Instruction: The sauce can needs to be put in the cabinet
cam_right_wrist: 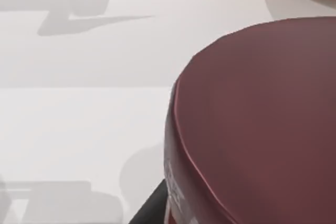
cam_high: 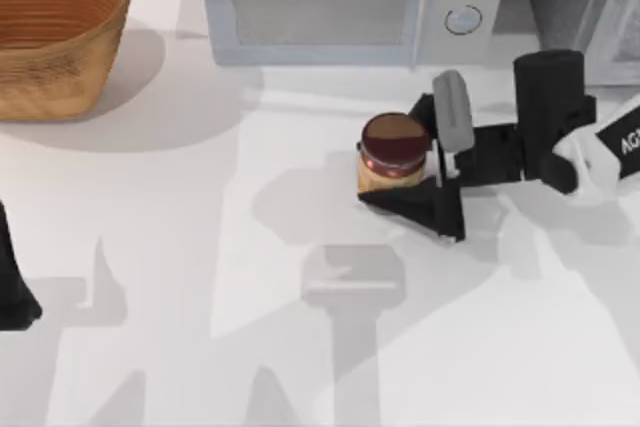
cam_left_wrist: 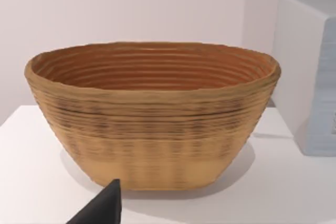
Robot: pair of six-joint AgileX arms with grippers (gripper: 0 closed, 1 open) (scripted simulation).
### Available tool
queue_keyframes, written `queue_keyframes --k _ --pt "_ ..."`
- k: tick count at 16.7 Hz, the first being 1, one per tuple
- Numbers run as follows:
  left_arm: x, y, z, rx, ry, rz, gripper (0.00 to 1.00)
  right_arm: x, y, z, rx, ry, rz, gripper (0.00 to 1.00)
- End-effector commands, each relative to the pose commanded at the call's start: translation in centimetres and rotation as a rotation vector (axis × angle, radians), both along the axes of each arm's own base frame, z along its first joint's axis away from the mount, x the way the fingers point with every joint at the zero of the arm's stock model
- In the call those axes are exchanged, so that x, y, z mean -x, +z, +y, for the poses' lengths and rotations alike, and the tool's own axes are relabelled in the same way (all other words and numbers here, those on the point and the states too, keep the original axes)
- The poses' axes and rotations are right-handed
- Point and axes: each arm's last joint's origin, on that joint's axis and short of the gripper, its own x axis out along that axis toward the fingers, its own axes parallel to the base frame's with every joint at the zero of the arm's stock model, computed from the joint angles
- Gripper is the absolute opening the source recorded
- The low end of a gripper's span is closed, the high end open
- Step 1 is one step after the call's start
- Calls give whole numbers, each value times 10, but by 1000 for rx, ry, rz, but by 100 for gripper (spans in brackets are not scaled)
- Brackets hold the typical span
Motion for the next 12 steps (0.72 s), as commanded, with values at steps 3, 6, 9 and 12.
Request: queue_keyframes --k 3,6,9,12 --pt "0 0 0 0 0 0 100 -3 35 0 4 -4 14 0" --pt "0 0 0 0 0 0 100 -1 78 0 14 -4 39 0" --pt "0 0 0 0 0 0 100 3 121 0 7 1 20 0" --pt "0 0 0 0 0 0 100 4 136 1 0 8 5 0"
